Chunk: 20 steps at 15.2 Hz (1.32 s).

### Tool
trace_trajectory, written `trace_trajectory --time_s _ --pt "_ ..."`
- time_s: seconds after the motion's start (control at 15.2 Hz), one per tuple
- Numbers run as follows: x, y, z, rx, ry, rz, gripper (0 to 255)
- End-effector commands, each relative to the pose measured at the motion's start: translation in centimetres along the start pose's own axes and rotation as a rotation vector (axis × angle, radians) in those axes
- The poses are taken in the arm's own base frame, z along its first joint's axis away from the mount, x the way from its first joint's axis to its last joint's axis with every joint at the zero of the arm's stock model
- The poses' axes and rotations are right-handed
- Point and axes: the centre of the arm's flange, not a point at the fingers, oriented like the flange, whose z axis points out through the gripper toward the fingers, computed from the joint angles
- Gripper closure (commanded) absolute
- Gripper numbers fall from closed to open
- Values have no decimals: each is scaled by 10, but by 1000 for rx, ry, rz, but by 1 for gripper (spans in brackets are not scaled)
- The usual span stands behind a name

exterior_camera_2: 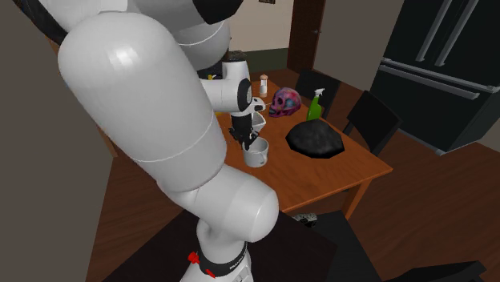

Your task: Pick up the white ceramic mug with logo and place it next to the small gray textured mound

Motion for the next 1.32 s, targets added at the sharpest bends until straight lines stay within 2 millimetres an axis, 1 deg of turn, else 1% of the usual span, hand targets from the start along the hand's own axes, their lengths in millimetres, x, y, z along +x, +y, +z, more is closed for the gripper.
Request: trace_trajectory --time_s 0.0,0.4,1.25 --pt "0 1 -11 0 -1 0 255" --pt "2 3 -41 0 -1 0 255" --pt "173 4 -31 0 -1 0 255"
